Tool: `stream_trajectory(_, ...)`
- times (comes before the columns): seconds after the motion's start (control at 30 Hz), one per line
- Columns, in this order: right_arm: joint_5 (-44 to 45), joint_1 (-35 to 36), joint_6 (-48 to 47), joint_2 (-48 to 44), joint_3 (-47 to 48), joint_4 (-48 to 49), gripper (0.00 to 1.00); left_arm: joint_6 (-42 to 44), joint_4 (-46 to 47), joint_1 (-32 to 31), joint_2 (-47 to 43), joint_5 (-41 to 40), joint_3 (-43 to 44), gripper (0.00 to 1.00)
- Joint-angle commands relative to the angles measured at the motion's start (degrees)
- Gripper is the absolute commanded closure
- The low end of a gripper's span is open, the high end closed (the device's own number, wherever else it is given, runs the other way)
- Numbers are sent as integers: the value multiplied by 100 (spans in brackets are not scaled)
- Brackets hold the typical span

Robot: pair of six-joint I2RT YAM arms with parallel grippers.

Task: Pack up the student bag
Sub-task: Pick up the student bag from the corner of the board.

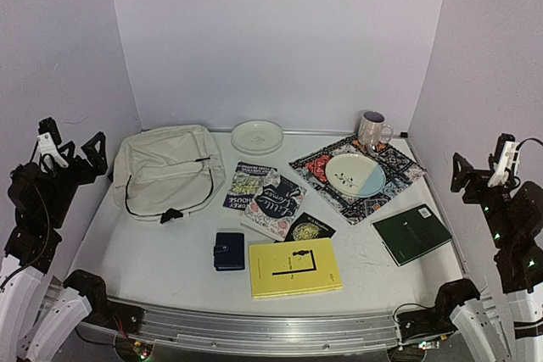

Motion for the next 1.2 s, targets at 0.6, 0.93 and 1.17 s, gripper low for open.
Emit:
stream_trajectory(0.6,-799,-7,41,194,97,77,2,-682,-1299,-14,3899,1567,1655,0)
stream_trajectory(0.93,-1177,-6,92,283,111,76,2,-2288,-1515,-33,5565,1297,1626,1)
stream_trajectory(1.17,-1295,-8,97,394,112,79,2,-2324,-1511,-93,6643,1280,1923,1)
